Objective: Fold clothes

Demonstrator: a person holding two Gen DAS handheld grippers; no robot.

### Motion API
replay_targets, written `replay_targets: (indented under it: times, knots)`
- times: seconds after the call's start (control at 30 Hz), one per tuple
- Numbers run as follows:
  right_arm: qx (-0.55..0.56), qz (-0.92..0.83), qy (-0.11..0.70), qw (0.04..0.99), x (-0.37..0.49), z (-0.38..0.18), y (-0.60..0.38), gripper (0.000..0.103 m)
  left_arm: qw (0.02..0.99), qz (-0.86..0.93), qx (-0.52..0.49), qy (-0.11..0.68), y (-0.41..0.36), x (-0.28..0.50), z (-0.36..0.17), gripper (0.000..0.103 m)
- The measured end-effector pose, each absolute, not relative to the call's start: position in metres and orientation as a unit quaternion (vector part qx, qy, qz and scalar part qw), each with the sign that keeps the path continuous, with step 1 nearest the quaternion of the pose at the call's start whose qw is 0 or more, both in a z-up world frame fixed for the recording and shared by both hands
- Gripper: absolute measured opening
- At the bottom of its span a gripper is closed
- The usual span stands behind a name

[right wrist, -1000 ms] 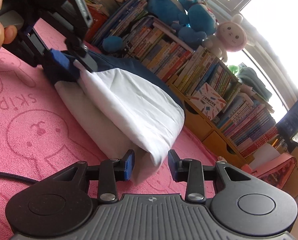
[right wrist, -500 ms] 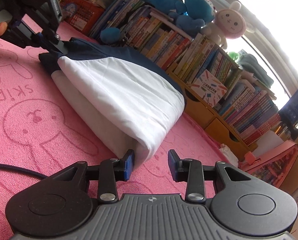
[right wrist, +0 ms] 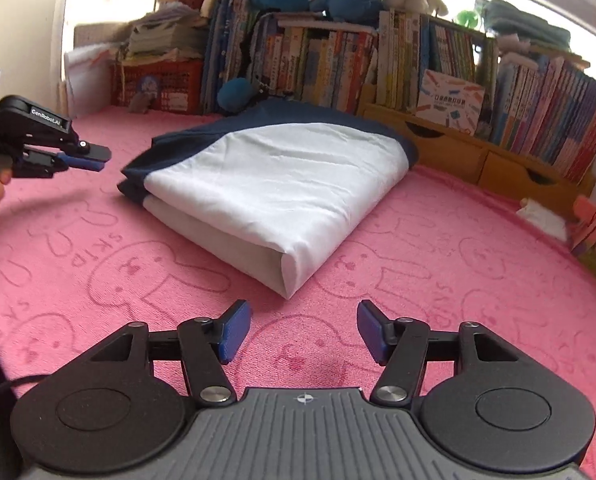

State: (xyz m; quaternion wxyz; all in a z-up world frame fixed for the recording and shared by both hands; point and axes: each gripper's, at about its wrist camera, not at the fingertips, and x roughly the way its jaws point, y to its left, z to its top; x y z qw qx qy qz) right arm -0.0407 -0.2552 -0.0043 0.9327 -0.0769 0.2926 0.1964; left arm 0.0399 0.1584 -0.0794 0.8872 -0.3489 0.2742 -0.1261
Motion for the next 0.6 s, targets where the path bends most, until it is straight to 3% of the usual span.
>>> replay_targets:
  times: [0.07, 0.3, 0.47, 0.6]
  knots:
    - [-0.021, 0.210, 0.299, 0.931, -0.030, 0.002, -0.273, 0.068, 0.868, -0.160, -0.372, 0.288, 0.165, 0.069, -0.074, 0.065]
    - [0.153, 0.220, 0.310, 0.912, 0.015, 0.015, -0.321, 0.074, 0.846, -0.141, -0.357, 0.369, 0.143, 0.168, -0.084, 0.072]
    - [0.124, 0.201, 0.312, 0.920, 0.030, 0.019, -0.315, 0.078, 0.858, -0.155, -0.325, 0.365, 0.123, 0.169, -0.075, 0.073]
    - [0.024, 0.218, 0.307, 0.926, 0.021, 0.030, -0.299, 0.086, 0.917, -0.178, -0.140, 0.328, 0.094, 0.117, -0.041, 0.073]
